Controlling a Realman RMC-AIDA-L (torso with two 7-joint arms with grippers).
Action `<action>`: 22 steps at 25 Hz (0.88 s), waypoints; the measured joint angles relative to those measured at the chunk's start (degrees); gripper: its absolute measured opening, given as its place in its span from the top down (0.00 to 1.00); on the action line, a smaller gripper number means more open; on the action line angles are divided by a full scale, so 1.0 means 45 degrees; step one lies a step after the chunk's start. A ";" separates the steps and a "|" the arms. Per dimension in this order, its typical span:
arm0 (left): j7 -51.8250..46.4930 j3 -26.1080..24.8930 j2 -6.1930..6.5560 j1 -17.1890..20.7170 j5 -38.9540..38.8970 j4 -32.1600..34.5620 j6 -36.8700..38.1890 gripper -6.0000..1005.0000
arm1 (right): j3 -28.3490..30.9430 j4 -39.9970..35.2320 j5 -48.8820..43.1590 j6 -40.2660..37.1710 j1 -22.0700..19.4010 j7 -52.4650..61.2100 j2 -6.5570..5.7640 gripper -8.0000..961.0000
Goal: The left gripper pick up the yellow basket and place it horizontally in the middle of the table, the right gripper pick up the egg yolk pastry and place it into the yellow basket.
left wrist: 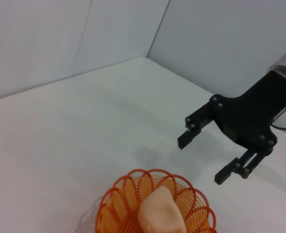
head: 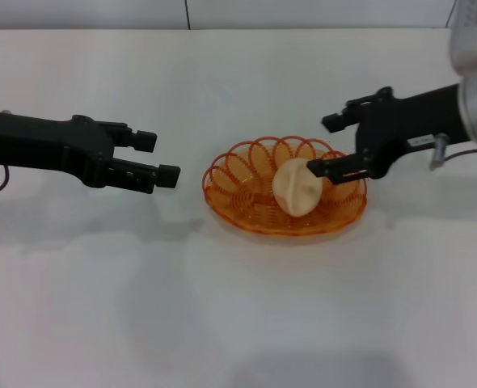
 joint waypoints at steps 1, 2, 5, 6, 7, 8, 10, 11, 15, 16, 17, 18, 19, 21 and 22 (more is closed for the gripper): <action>0.0003 -0.0008 0.0000 0.0001 -0.0002 0.0000 -0.0001 0.12 | 0.0066 -0.0169 0.0028 -0.0009 -0.0209 -0.0060 -0.0001 0.40; 0.0007 -0.0019 0.0000 0.0001 -0.0009 0.0000 -0.0001 0.12 | 0.0221 -0.0300 0.0111 -0.0048 -0.0429 -0.0164 0.0001 0.36; 0.0133 -0.0222 -0.0024 0.0002 -0.0024 -0.0030 0.0000 0.12 | 0.0706 -0.0358 0.0656 -0.0262 -0.0928 -0.0574 -0.0008 0.27; 0.0199 -0.0281 -0.0043 0.0002 -0.0024 -0.0050 0.0000 0.12 | 0.0903 -0.0348 0.0892 -0.0343 -0.1083 -0.0744 -0.0012 0.24; 0.0287 -0.0344 -0.0061 0.0009 -0.0030 -0.0075 -0.0007 0.12 | 0.1124 -0.0322 0.1155 -0.0442 -0.1250 -0.0933 -0.0015 0.22; 0.0342 -0.0374 -0.0070 0.0013 -0.0043 -0.0094 -0.0017 0.12 | 0.1468 -0.0245 0.1548 -0.0664 -0.1457 -0.1229 -0.0015 0.19; 0.0473 -0.0441 -0.0082 0.0042 -0.0109 -0.0116 -0.0046 0.12 | 0.2064 0.0017 0.2254 -0.1125 -0.1743 -0.1859 -0.0023 0.13; 0.0548 -0.0465 -0.0088 0.0059 -0.0132 -0.0123 -0.0050 0.12 | 0.2425 0.0274 0.2690 -0.1489 -0.1849 -0.2286 -0.0031 0.12; 0.0823 -0.0482 -0.0096 0.0100 -0.0132 -0.0136 -0.0061 0.12 | 0.3586 0.1105 0.3564 -0.2669 -0.2127 -0.3548 -0.0078 0.09; 0.0876 -0.0467 -0.0098 0.0100 -0.0117 -0.0136 -0.0051 0.12 | 0.3741 0.1195 0.3535 -0.2866 -0.2180 -0.3700 -0.0089 0.10; 0.0941 -0.0430 -0.0100 0.0098 -0.0081 -0.0136 0.0002 0.12 | 0.3890 0.1260 0.3466 -0.3060 -0.2227 -0.3821 -0.0104 0.10; 0.0972 -0.0414 -0.0100 0.0092 -0.0056 -0.0136 0.0044 0.12 | 0.4058 0.1280 0.3339 -0.3249 -0.2272 -0.3909 -0.0120 0.10; 0.0985 -0.0386 -0.0093 0.0070 -0.0007 -0.0137 0.0148 0.12 | 0.4230 0.1287 0.3187 -0.3439 -0.2300 -0.3977 -0.0128 0.10; 0.0988 -0.0374 -0.0048 0.0017 0.0103 -0.0136 0.0362 0.12 | 0.4676 0.1293 0.2738 -0.3900 -0.2339 -0.4070 -0.0146 0.10; 0.0989 -0.0373 -0.0022 -0.0016 0.0225 -0.0137 0.0496 0.12 | 0.4826 0.1297 0.2609 -0.4055 -0.2342 -0.4092 -0.0148 0.10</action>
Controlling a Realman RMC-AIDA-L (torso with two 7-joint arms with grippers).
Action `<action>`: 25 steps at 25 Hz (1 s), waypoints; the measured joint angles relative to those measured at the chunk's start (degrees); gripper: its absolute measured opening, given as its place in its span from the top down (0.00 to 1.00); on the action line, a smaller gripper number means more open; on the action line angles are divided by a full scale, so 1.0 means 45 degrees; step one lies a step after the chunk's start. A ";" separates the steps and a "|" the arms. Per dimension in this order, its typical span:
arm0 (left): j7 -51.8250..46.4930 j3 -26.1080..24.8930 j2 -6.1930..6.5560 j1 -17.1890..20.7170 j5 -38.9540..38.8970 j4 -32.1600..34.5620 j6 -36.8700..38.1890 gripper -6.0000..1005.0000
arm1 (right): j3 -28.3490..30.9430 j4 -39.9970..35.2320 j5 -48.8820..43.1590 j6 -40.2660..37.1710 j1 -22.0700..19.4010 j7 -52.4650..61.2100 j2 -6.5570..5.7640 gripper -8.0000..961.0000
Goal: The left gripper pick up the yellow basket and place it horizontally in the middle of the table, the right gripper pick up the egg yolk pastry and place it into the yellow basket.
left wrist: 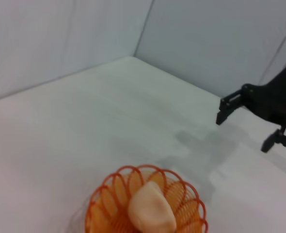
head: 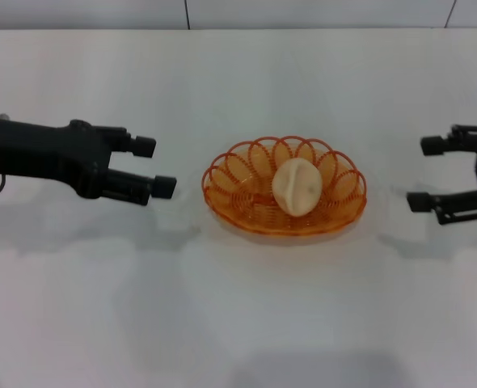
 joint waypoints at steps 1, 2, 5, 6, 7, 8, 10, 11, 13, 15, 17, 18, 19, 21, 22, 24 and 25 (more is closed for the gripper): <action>0.0001 0.0001 0.0018 -0.0020 0.0119 0.0003 0.0086 0.12 | 0.0192 0.0006 -0.0161 -0.0203 -0.0001 -0.0033 -0.0004 0.10; 0.0001 0.0003 0.0020 -0.0025 0.0184 0.0005 0.0116 0.12 | 0.0312 0.0014 -0.0242 -0.0405 -0.0003 -0.0122 -0.0010 0.10; 0.0079 0.0007 0.0024 -0.0014 0.0288 0.0010 0.0188 0.12 | 0.0426 0.0031 -0.0373 -0.0739 -0.0004 -0.0285 -0.0022 0.10; 0.0134 0.0009 0.0025 -0.0007 0.0291 0.0003 0.0207 0.12 | 0.0429 0.0032 -0.0423 -0.0801 0.0002 -0.0286 -0.0024 0.10; 0.0209 0.0011 0.0027 0.0001 0.0297 -0.0002 0.0221 0.12 | 0.0424 0.0033 -0.0465 -0.0824 0.0014 -0.0286 -0.0024 0.10; 0.0231 0.0011 0.0028 0.0003 0.0297 -0.0003 0.0224 0.12 | 0.0389 0.0035 -0.0538 -0.0873 0.0048 -0.0286 -0.0024 0.10; 0.0294 0.0012 0.0031 0.0006 0.0297 -0.0002 0.0268 0.12 | 0.0326 0.0039 -0.0576 -0.0895 0.0074 -0.0288 -0.0024 0.10; 0.0330 0.0012 0.0032 0.0000 0.0297 -0.0003 0.0327 0.12 | 0.0295 0.0039 -0.0580 -0.0913 0.0086 -0.0293 -0.0024 0.10; 0.0426 0.0012 0.0028 -0.0055 0.0296 -0.0003 0.0526 0.12 | 0.0271 0.0040 -0.0590 -0.0990 0.0122 -0.0296 -0.0024 0.10; 0.0516 0.0093 0.0002 -0.0109 0.0295 -0.0002 0.0677 0.12 | 0.0268 0.0041 -0.0598 -0.1030 0.0159 -0.0290 -0.0024 0.10; 0.0545 0.0285 -0.0017 -0.0147 0.0296 -0.0002 0.0700 0.12 | 0.0268 0.0041 -0.0599 -0.1038 0.0185 -0.0269 -0.0024 0.10; 0.0548 0.0423 -0.0035 -0.0172 0.0296 -0.0002 0.0690 0.12 | 0.0267 0.0042 -0.0599 -0.1040 0.0191 -0.0253 -0.0023 0.10; 0.0562 0.0484 -0.0051 -0.0190 0.0297 -0.0001 0.0673 0.12 | 0.0268 0.0041 -0.0599 -0.1041 0.0196 -0.0239 -0.0021 0.10; 0.0593 0.0536 -0.0086 -0.0217 0.0300 0.0000 0.0659 0.12 | 0.0269 0.0041 -0.0598 -0.1045 0.0198 -0.0219 -0.0013 0.10; 0.0604 0.0541 -0.0100 -0.0226 0.0300 0.0000 0.0658 0.12 | 0.0270 0.0041 -0.0599 -0.1047 0.0200 -0.0219 -0.0007 0.10; 0.0606 0.0538 -0.0113 -0.0233 0.0291 0.0001 0.0654 0.12 | 0.0273 0.0040 -0.0599 -0.1051 0.0203 -0.0219 -0.0004 0.10; 0.0606 0.0531 -0.0114 -0.0234 0.0279 0.0001 0.0654 0.12 | 0.0274 0.0041 -0.0599 -0.1053 0.0209 -0.0218 -0.0004 0.10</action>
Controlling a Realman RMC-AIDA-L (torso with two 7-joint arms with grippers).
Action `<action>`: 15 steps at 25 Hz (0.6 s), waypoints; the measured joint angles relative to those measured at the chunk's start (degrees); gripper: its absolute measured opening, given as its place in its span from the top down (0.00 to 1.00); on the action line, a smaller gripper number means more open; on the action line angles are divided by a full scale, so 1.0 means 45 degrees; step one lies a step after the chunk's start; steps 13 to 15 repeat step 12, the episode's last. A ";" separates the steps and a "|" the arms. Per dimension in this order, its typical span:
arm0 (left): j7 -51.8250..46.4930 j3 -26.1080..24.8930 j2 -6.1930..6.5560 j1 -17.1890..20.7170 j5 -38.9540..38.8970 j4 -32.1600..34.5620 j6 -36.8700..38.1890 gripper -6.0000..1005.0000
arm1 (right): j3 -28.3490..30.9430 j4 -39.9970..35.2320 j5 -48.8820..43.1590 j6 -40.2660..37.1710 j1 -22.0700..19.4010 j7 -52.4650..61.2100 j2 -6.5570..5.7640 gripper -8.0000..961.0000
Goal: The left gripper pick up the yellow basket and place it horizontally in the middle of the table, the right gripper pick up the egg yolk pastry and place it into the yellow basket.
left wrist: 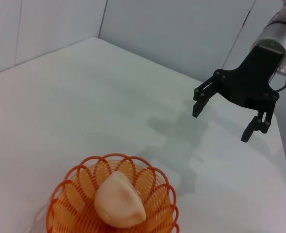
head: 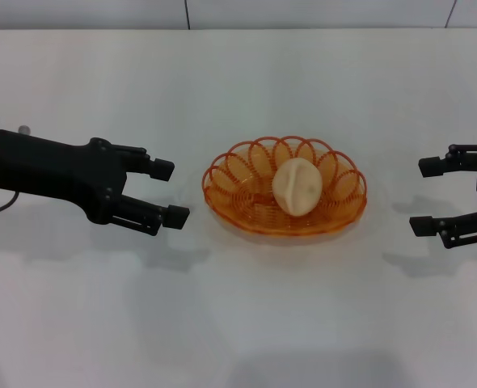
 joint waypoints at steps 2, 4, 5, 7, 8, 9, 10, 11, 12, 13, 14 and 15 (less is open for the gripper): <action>0.0000 -0.0018 -0.0002 0.0002 -0.0015 0.0000 0.0001 0.12 | 0.0004 0.0000 0.0000 -0.0012 0.0008 0.0000 0.0001 0.10; 0.0003 -0.0025 -0.0005 0.0011 -0.0033 0.0000 0.0000 0.12 | 0.0007 0.0000 0.0000 -0.0022 0.0012 0.0000 0.0010 0.10; 0.0007 -0.0027 -0.0005 0.0016 -0.0045 0.0000 0.0000 0.12 | 0.0008 0.0000 0.0000 -0.0026 0.0014 0.0000 0.0014 0.10; 0.0014 -0.0030 -0.0005 0.0016 -0.0060 0.0000 -0.0006 0.12 | 0.0003 0.0000 0.0001 -0.0026 0.0025 0.0000 0.0020 0.10; 0.0014 -0.0031 -0.0005 0.0016 -0.0062 0.0000 -0.0007 0.12 | -0.0001 0.0000 0.0000 -0.0026 0.0031 0.0000 0.0020 0.10; 0.0015 -0.0031 -0.0005 0.0016 -0.0063 -0.0001 -0.0009 0.12 | -0.0002 0.0000 0.0001 -0.0026 0.0033 0.0002 0.0020 0.10; 0.0016 -0.0036 -0.0006 0.0015 -0.0068 0.0000 -0.0011 0.12 | -0.0004 0.0000 0.0001 -0.0026 0.0033 0.0004 0.0021 0.10; 0.0016 -0.0041 -0.0006 0.0016 -0.0074 0.0000 -0.0015 0.12 | -0.0005 0.0000 0.0001 -0.0026 0.0033 0.0005 0.0020 0.10; 0.0017 -0.0045 -0.0005 0.0016 -0.0078 0.0000 -0.0019 0.12 | -0.0007 0.0000 0.0002 -0.0026 0.0034 0.0006 0.0020 0.10; 0.0017 -0.0045 -0.0005 0.0016 -0.0078 0.0000 -0.0019 0.12 | -0.0007 0.0000 0.0002 -0.0026 0.0034 0.0006 0.0020 0.10; 0.0017 -0.0045 -0.0005 0.0016 -0.0078 0.0000 -0.0019 0.12 | -0.0007 0.0000 0.0002 -0.0026 0.0034 0.0006 0.0020 0.10; 0.0017 -0.0045 -0.0005 0.0016 -0.0078 0.0000 -0.0019 0.12 | -0.0007 0.0000 0.0002 -0.0026 0.0034 0.0006 0.0020 0.10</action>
